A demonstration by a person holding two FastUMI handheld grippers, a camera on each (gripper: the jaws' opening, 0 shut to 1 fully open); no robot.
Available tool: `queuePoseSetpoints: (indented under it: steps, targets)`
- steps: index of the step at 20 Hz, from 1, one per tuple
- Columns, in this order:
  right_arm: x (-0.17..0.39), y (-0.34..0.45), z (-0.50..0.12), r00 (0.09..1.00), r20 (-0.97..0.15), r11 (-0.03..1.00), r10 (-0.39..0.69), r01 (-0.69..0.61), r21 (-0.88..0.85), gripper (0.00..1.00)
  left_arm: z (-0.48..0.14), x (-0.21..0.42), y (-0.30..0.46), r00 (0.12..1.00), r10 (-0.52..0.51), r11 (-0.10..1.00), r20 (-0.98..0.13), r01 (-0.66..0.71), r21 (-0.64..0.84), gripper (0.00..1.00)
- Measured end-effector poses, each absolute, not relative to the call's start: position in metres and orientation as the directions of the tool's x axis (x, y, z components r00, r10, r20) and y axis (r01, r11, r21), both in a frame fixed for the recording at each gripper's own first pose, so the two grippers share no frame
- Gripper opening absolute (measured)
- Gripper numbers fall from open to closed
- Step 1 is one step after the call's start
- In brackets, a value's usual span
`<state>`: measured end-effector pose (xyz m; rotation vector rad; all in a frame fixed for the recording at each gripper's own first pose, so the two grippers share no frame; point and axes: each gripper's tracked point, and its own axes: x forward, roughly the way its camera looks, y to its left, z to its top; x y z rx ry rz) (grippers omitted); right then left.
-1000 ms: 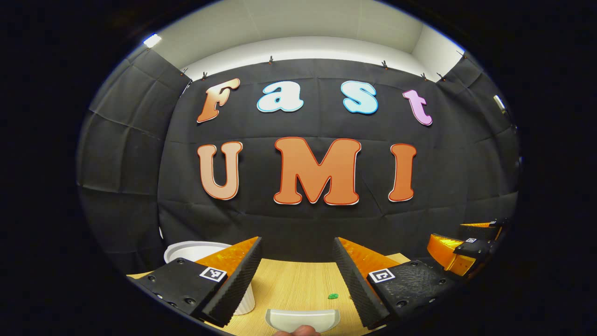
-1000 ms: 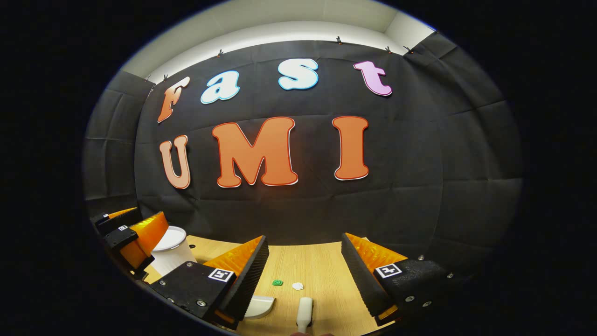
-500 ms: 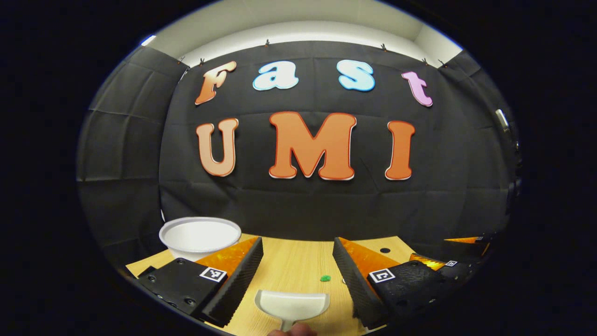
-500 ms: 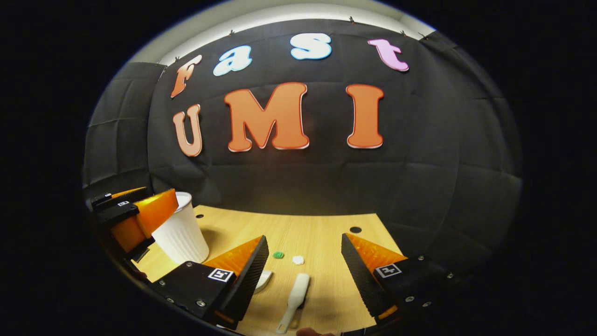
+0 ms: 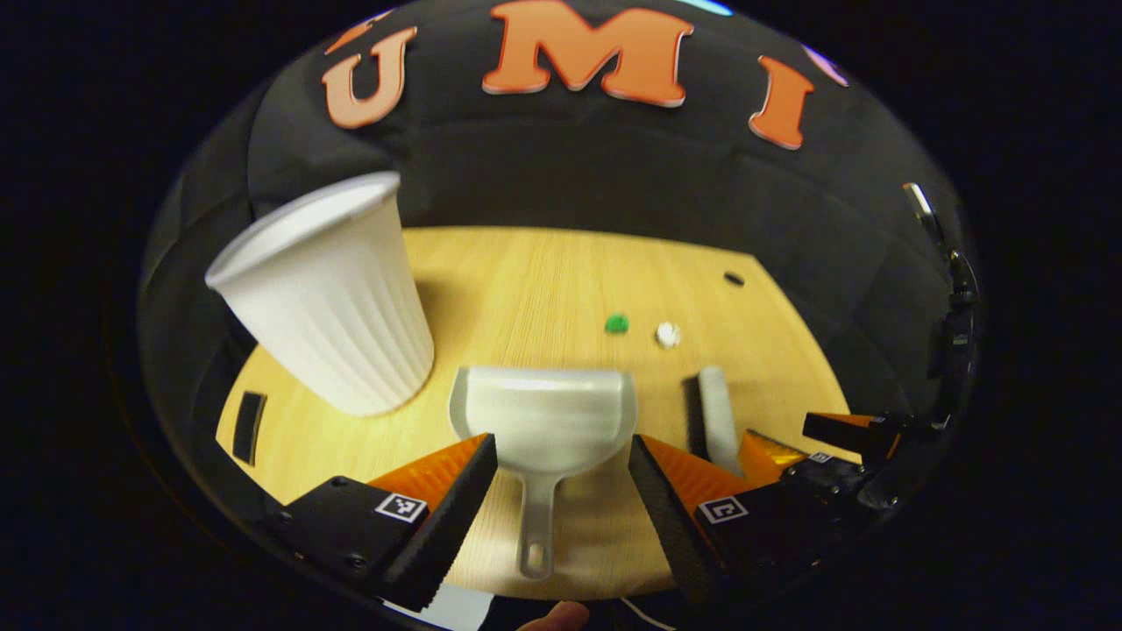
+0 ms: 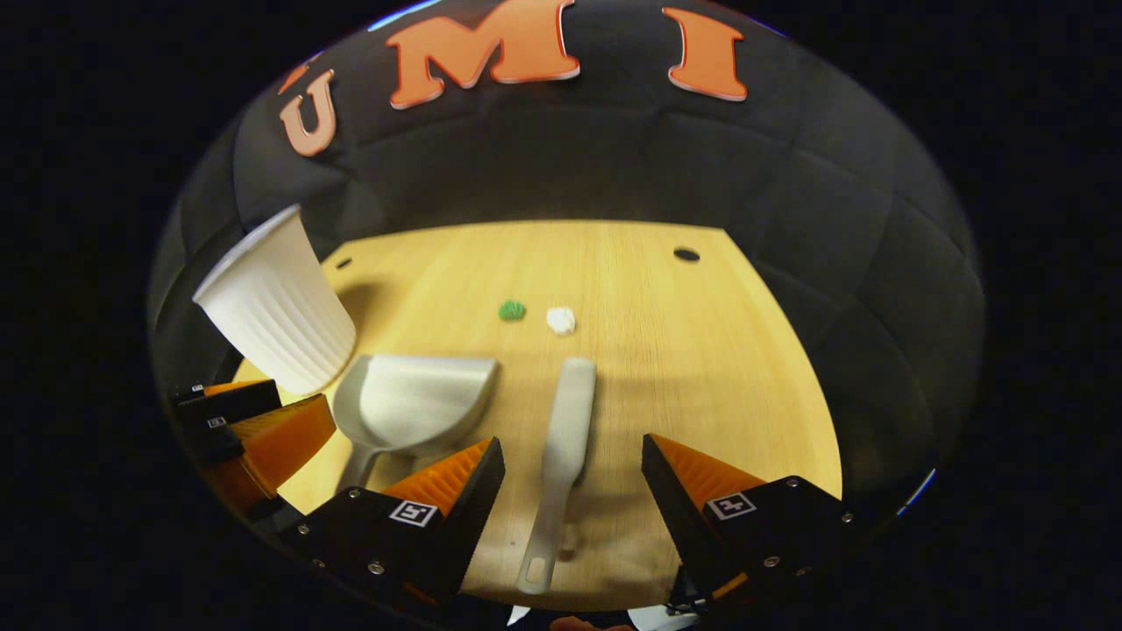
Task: Pick up the small broom and dustpan from the desktop, sweep the trash into the dustpan with the broom, and then empty the trash into the garbage bin.
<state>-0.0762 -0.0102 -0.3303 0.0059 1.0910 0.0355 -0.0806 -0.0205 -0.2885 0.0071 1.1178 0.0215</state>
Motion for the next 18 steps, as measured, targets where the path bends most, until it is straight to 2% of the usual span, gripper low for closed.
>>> queuePoseSetpoints:
  steps: [3,8,10,14,15,16,17,18]
  targets:
    - [-0.075,-0.005,-0.339,0.366,-0.931,1.0,-0.013,-0.021,-0.023,0.95,-0.302,-0.094,-0.019,0.263,-0.011,0.999,-0.965,-0.037,-0.021,0.98]
    - [-0.078,-0.01,-0.349,0.264,-0.962,0.997,-0.075,-0.016,-0.082,0.95,-0.317,-0.103,-0.021,0.069,-0.018,1.0,-0.997,0.026,-0.016,0.98]
    - [-0.076,-0.012,-0.353,0.24,-0.966,0.995,-0.093,-0.012,-0.099,0.95,-0.319,-0.111,-0.026,-0.028,-0.025,1.0,-0.999,0.005,-0.025,0.98]
    - [-0.07,-0.01,-0.368,0.197,-0.974,0.993,-0.109,-0.013,-0.114,0.95,-0.319,-0.073,-0.036,-0.061,-0.018,0.999,-0.998,0.046,-0.021,0.96]
    - [-0.07,-0.01,-0.371,0.184,-0.976,0.993,-0.115,-0.018,-0.121,0.96,-0.319,-0.065,-0.037,-0.081,-0.005,0.998,-0.997,0.064,-0.01,0.92]
    - [-0.07,-0.01,-0.375,0.174,-0.978,0.992,-0.117,-0.019,-0.122,0.94,-0.328,-0.076,-0.036,-0.102,0.002,0.997,-0.995,0.076,-0.006,0.84]
    - [-0.068,-0.01,-0.377,0.17,-0.978,0.992,-0.122,-0.018,-0.127,0.85,-0.327,-0.08,-0.043,-0.121,-0.014,0.997,-0.993,0.072,-0.023,0.75]
    - [-0.066,-0.009,-0.382,0.166,-0.979,0.992,-0.12,-0.016,-0.124,0.79,-0.327,-0.075,-0.041,-0.137,-0.015,0.996,-0.991,0.085,-0.026,0.6]
